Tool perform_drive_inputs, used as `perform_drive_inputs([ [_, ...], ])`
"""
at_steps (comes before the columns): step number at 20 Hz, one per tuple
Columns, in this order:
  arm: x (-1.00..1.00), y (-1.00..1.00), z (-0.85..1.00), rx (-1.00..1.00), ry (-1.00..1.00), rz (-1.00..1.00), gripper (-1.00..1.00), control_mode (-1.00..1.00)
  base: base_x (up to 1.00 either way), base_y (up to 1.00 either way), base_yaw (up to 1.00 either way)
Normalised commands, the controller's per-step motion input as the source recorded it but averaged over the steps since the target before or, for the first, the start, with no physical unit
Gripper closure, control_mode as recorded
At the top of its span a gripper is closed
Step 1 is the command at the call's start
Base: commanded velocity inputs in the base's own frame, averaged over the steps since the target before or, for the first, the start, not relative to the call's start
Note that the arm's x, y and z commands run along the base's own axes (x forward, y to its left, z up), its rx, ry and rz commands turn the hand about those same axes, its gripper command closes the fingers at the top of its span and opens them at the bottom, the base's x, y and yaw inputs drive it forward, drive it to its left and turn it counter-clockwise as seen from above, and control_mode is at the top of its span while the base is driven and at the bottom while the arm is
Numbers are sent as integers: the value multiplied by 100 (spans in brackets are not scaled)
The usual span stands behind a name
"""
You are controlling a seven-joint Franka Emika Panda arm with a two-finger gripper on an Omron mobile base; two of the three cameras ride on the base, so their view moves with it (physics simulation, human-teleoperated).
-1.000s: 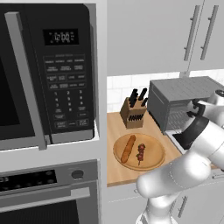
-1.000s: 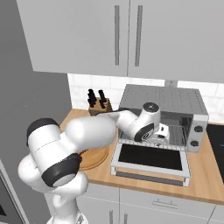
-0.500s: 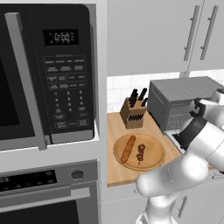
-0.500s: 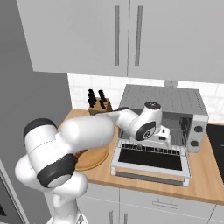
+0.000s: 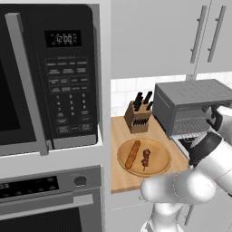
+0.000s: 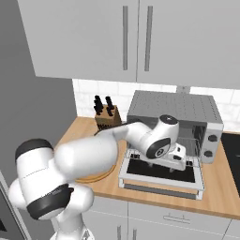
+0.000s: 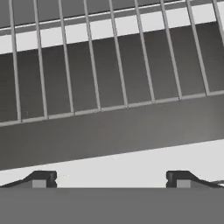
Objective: Pick up the kebab skewer and baguette bread, and place them inside the toaster oven. Close the toaster oven door and start by setting the timer.
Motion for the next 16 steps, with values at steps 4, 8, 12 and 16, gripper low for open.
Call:
perform_drive_inputs([
  [4,-36,78,51,0,-6,-7,-100,-100,0,0,0],
  [8,-17,100,24,0,0,-5,-100,-100,0,0,0],
  [12,-16,100,7,0,0,-6,-100,-100,0,0,0],
  [16,-4,93,2,0,0,-15,-100,-100,0,0,0],
])
